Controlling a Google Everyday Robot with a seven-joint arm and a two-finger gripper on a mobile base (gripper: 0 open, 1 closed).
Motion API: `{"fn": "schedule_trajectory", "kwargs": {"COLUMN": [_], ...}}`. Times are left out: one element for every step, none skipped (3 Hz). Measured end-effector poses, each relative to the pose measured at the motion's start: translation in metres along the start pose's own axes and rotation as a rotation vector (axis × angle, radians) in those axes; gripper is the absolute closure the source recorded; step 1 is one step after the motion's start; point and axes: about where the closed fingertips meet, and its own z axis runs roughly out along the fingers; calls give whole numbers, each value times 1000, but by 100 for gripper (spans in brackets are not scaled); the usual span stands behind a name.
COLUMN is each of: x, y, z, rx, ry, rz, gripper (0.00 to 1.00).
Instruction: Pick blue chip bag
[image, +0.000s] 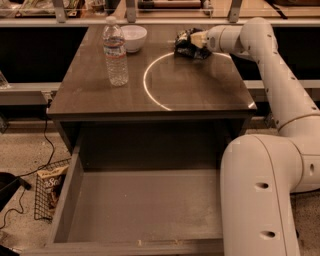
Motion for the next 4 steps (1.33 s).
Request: {"fn": "schedule_trajectory", "kwargs": {"x": [1, 3, 4, 4], "y": [2, 4, 6, 6], "z": [3, 6, 8, 8], "rx": [-4, -8, -11, -11], "ry": [2, 4, 6, 6], "rz": [1, 2, 3, 3], "gripper": [31, 8, 0, 0]}}
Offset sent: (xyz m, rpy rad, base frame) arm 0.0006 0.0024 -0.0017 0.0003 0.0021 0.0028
